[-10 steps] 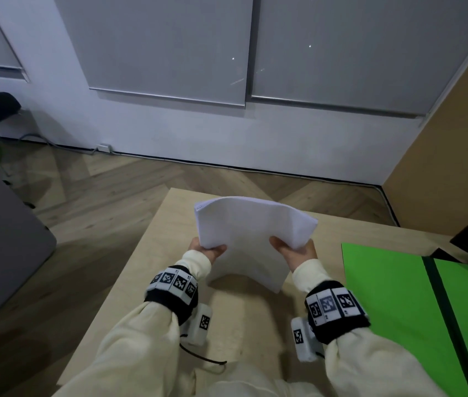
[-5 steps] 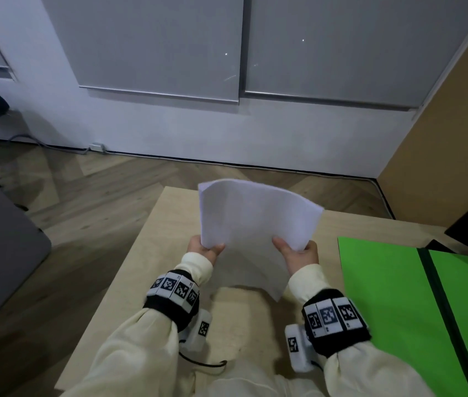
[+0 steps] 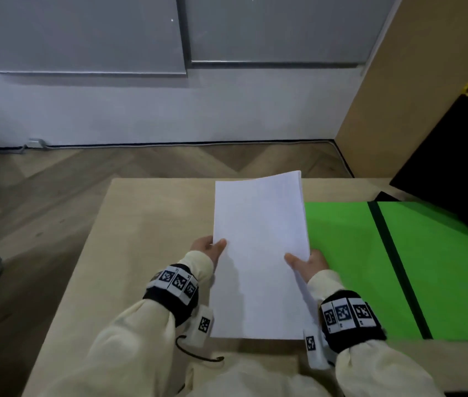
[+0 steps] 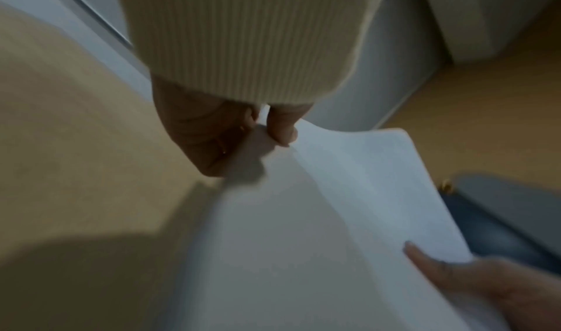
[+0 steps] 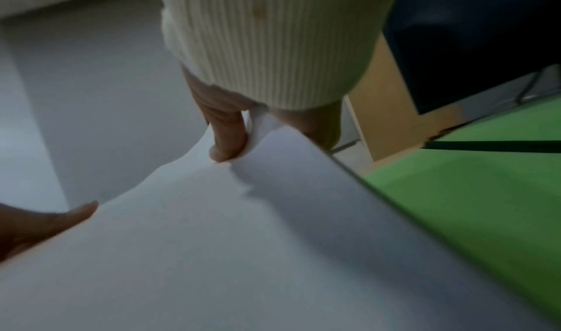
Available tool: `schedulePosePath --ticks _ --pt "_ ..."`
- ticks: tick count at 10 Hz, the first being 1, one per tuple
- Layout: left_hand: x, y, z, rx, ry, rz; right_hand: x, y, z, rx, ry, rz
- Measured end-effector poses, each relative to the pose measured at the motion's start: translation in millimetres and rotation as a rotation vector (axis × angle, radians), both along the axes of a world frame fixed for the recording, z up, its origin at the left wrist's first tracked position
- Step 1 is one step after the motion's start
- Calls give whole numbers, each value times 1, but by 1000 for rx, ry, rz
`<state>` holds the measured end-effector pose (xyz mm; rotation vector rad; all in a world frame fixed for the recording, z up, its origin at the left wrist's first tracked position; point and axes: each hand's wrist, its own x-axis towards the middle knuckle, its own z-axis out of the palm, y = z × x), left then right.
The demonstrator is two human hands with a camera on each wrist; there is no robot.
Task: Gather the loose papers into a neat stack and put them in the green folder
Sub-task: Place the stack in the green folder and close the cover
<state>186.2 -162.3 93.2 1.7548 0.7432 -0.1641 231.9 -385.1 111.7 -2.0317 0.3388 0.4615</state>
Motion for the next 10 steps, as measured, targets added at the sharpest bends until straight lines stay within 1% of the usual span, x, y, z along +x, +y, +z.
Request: schedulePosePath --ticks 1,2,3,4,5,6,7,8,9,10 --pt "10 -27 -19 -132 111 55 5 -41 -11 -71 61 -69" --pt "30 -56 -32 -217 120 104 21 -89 -14 -106 93 -180" --pt "49 -90 -34 -241 134 53 43 -142 -12 -177 122 -261" --pt "64 -119 -37 -254 226 -8 63 -190 -15 -225 132 -311" --pt "75 -135 -50 -229 337 -90 82 -221 -17 -263 202 -400" --pt "86 -154 -59 -179 377 -153 98 -248 -19 -299 262 -483" --pt "98 -177 -66 -11 343 -43 102 -260 -33 -669 391 -32" --pt "109 -199 -61 19 393 -52 114 -272 -50 -578 410 -8" --pt "117 -217 -59 92 428 -100 108 -273 -54 -267 358 -272" --pt "124 -234 -60 167 460 -121 109 -270 -56 -378 448 -137"
